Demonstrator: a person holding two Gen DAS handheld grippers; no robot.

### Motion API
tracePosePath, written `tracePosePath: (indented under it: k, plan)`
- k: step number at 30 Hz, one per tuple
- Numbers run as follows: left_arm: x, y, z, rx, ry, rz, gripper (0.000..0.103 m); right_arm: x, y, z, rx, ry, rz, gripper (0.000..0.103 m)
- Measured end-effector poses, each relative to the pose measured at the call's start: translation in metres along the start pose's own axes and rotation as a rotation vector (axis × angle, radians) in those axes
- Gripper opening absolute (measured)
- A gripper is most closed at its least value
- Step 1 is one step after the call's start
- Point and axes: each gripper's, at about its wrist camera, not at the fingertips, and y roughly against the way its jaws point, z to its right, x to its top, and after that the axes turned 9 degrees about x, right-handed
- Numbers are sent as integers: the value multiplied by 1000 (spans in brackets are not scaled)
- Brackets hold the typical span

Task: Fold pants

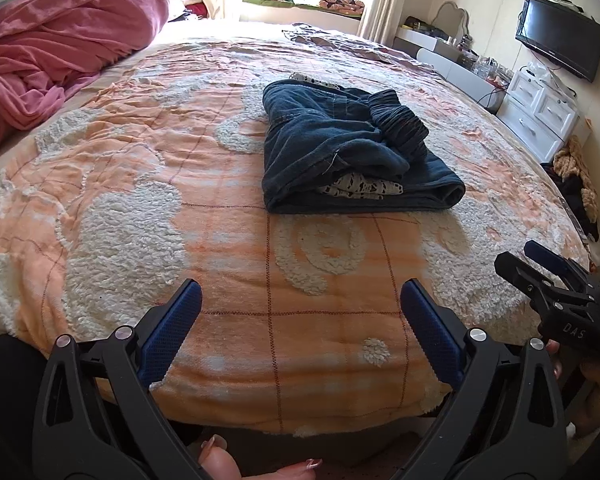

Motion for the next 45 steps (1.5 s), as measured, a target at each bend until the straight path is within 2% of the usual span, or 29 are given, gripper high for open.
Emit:
tracePosePath:
  k: [45]
  plan:
    - [1, -3, 0, 44, -12, -17, 93, -2, -2, 5, -10, -18, -10, 98]
